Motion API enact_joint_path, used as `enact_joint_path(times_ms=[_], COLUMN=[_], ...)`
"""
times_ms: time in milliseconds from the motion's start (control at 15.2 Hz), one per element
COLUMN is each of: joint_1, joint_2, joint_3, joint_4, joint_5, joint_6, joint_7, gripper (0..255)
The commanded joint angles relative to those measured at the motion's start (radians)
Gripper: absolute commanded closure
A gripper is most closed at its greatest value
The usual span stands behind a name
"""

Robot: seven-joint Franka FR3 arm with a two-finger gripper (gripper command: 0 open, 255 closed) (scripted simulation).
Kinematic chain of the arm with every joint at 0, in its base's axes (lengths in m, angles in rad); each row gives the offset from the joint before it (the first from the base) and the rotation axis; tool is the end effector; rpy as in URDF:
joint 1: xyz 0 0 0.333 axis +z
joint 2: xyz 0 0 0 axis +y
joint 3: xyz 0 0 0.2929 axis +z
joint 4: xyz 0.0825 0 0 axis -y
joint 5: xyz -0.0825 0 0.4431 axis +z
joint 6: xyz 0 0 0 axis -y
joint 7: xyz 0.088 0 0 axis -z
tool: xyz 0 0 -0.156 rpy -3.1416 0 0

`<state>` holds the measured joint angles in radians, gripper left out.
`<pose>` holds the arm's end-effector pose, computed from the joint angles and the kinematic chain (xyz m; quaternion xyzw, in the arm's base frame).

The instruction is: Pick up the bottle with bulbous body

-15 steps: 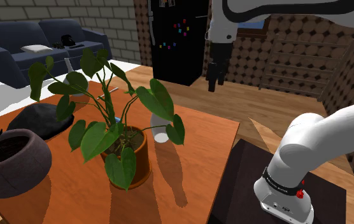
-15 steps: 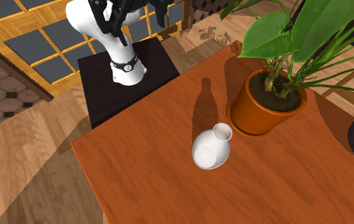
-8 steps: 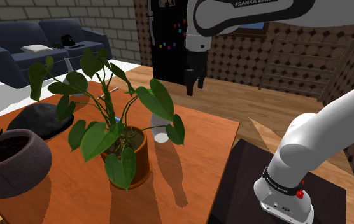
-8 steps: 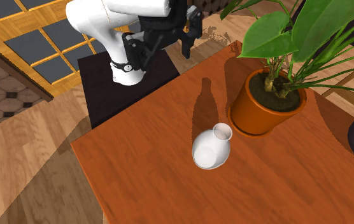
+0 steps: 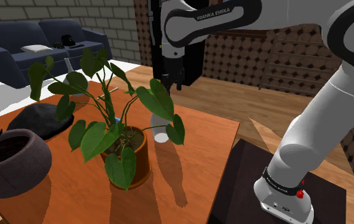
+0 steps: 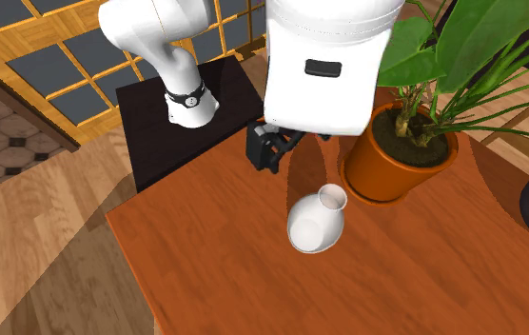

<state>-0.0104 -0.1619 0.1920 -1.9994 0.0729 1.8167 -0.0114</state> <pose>0.5572 0.1138 0.4387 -0.9961 -0.0857 0.0133 0.0188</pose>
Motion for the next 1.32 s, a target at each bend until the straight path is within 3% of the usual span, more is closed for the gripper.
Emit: enact_joint_path(times_ms=[0, 330, 990, 1056, 1254], joint_1=[0.005, 0.024, 0.025, 0.025, 0.025], joint_2=[0.077, 0.271, 0.291, 0.293, 0.292], joint_3=[0.014, 0.033, 0.032, 0.032, 0.032], joint_4=[0.057, 0.232, 0.154, 0.156, 0.155], joint_5=[-0.019, -0.078, -0.083, -0.084, -0.083], joint_6=[0.026, 0.053, 0.151, 0.150, 0.150], joint_7=[0.021, 0.066, 0.068, 0.068, 0.069], gripper=[0, 0, 0, 255, 255])
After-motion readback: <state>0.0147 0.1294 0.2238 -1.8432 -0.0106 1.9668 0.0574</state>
